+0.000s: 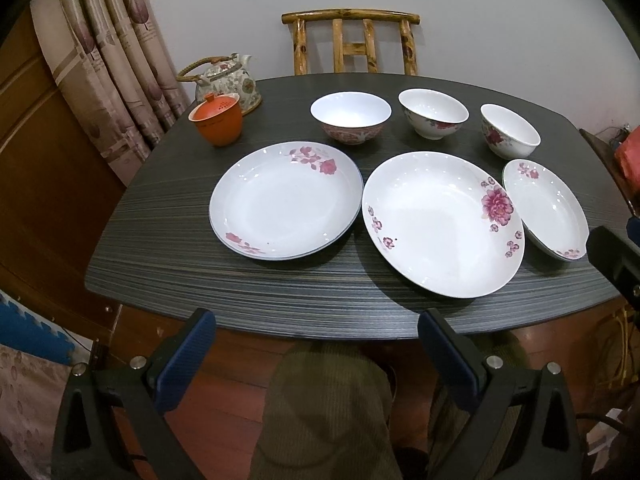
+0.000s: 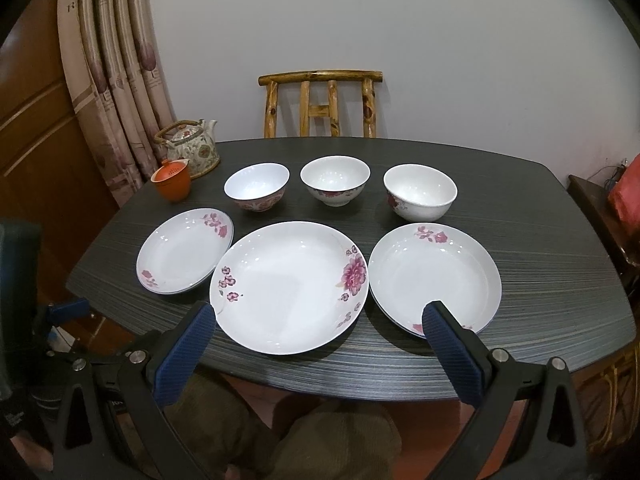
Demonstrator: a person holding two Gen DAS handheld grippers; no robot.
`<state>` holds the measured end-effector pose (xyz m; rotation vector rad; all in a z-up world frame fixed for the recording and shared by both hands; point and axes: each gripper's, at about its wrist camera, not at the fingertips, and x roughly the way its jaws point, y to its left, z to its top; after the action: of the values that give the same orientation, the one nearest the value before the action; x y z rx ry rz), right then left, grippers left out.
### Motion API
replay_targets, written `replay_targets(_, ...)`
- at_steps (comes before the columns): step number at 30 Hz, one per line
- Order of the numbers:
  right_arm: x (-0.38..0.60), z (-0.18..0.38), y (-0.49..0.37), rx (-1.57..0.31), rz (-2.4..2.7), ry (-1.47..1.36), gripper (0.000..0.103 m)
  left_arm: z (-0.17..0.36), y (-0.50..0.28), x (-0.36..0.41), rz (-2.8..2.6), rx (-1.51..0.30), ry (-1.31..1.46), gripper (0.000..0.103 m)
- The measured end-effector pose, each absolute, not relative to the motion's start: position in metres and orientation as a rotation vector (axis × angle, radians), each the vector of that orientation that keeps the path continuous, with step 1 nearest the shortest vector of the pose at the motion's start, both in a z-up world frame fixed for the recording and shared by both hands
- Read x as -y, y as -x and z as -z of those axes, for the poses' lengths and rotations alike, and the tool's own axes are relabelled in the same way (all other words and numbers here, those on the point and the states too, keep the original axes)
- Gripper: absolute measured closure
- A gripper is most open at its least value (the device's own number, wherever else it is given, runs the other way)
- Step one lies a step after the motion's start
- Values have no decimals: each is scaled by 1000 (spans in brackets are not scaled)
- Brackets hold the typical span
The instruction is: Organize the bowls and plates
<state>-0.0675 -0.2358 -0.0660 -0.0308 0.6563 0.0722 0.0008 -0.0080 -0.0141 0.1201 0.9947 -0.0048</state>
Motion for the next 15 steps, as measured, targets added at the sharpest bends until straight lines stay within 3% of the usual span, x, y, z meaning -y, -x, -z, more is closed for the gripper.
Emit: replay_targets(15, 236, 66, 68, -659, -73, 29, 0, 14, -2, 9, 6, -1000, -124, 0)
